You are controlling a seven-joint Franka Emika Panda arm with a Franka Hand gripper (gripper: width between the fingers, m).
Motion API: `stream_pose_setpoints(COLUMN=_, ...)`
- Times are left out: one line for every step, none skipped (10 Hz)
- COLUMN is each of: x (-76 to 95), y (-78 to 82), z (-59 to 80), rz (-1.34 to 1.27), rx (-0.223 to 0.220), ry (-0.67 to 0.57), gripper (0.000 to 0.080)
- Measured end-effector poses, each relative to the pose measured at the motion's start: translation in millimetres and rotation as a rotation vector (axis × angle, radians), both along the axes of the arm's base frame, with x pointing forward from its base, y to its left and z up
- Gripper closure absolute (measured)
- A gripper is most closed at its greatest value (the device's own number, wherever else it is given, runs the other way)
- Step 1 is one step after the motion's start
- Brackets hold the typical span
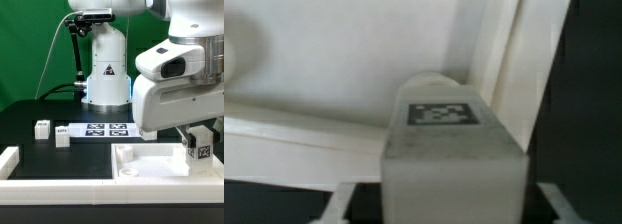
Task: Assemble one leg
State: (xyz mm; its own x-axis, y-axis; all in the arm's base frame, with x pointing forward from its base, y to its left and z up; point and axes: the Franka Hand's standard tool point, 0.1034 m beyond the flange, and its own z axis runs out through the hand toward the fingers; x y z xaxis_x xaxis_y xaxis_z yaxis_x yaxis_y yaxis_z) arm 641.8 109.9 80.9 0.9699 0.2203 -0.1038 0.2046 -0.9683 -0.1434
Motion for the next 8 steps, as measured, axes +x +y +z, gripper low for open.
stream_pose_setpoints(x=-0.1, y=0.8, z=-0.2, rz=-0.054, rx=-0.004, ry=0.005, gripper=0.0509)
stream_pose_setpoints(x=-0.1, y=1.6, z=-0.8, rz=-0.197, rx=-0.021, ry=0.012, gripper=0.0509)
stream_pose_setpoints(x=0.0, y=1.3, z=-1.2, rz=-0.333, rx=-0.037, ry=0.018, gripper=0.0509)
stream_pose_setpoints(x=0.0, y=0.9, z=-1.5, rz=-0.457, rx=-0.051, ry=0.025, gripper=0.0509)
stream_pose_setpoints(x=-0.7, y=0.0, z=-1.8, rz=-0.615, rx=-0.072, ry=0.038, gripper=0.0508)
stream_pose_setpoints(x=-3.0, y=-0.1, z=-2.0, rz=-0.781, rx=-0.093, ry=0.043, gripper=0.0508)
stream_pose_setpoints(x=-4.3, y=-1.1, z=-2.0, rz=-0.933, rx=-0.108, ry=0.044, gripper=0.0508)
stream_pose_setpoints(x=-7.0, y=-1.9, z=-2.0, rz=-1.116, rx=-0.119, ry=0.045, gripper=0.0508)
